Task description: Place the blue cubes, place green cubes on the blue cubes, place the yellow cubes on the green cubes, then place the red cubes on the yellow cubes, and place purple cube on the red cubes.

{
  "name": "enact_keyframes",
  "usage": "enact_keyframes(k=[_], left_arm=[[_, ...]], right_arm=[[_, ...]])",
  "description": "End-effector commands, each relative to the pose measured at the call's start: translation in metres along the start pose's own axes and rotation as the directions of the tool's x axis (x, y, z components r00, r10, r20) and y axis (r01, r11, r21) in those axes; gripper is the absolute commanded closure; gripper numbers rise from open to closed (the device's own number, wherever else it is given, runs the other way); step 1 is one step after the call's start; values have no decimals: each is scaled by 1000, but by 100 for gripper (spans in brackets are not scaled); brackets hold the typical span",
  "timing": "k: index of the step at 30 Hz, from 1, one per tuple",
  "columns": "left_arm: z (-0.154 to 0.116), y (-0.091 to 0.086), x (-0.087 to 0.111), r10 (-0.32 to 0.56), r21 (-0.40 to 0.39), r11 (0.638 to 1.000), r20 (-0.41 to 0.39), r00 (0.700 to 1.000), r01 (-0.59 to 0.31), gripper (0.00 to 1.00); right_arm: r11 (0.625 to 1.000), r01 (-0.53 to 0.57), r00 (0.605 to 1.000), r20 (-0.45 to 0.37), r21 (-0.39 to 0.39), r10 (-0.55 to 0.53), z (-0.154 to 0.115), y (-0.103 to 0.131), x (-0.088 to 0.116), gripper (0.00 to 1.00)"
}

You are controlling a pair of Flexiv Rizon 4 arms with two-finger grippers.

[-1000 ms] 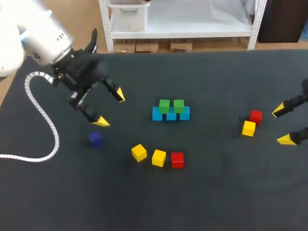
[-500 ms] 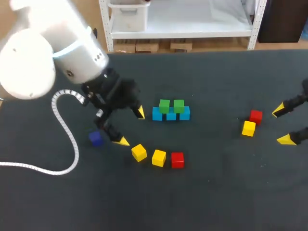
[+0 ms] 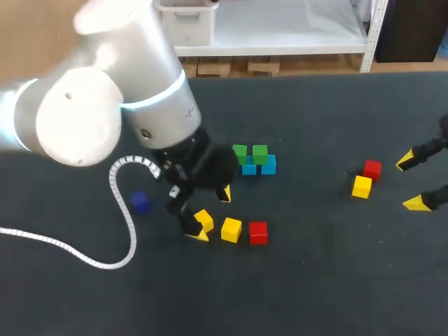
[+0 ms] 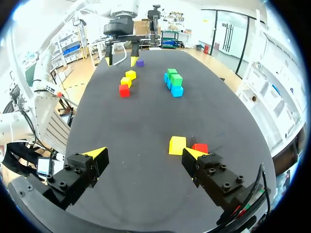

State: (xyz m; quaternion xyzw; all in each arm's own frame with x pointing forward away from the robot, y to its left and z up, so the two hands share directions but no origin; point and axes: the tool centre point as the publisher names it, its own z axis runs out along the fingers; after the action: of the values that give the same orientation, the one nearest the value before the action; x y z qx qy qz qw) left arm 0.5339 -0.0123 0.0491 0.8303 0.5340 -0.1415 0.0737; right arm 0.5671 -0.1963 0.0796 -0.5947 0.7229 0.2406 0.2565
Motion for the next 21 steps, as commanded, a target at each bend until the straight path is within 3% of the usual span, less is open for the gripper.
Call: enact_keyframes(k=[1, 21], left_arm=[[16, 10, -7, 3, 13, 1000, -21, 1000, -2, 0], [40, 31, 1, -103, 5, 995, -45, 994, 103, 0]], right_arm=[[1000, 1, 1000, 3, 0, -1, 0, 0, 0, 0], [1000, 1, 1000, 3, 0, -1, 0, 0, 0, 0]])
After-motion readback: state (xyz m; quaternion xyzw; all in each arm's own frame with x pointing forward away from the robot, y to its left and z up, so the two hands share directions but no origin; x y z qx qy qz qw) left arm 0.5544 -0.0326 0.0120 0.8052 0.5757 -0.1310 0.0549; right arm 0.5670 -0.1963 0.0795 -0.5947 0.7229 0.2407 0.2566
